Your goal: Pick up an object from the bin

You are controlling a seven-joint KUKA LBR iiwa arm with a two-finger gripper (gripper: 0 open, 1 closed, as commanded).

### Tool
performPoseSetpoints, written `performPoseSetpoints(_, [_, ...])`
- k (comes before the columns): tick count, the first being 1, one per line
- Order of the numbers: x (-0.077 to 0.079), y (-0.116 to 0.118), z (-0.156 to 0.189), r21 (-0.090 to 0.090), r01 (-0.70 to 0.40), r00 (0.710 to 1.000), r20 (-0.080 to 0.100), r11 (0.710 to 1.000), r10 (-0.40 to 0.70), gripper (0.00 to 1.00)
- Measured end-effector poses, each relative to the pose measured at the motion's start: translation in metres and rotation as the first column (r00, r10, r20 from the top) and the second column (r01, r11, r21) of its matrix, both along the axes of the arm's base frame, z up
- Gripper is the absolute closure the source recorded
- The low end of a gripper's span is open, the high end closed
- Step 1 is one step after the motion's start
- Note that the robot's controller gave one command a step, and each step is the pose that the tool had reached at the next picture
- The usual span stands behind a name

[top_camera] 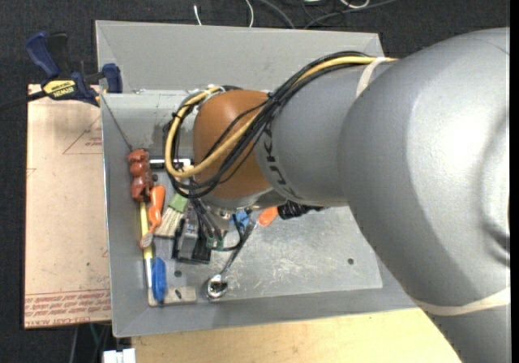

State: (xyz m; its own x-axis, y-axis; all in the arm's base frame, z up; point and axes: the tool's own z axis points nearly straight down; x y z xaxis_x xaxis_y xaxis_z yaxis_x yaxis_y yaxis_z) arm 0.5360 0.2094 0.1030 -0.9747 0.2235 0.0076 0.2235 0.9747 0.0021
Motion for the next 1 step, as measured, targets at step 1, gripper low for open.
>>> performPoseSetpoints(1, [0.0035, 0.0011, 0.0423, 0.004, -0.001, 1.0, 0.012, 1.0, 0.001, 1.0])
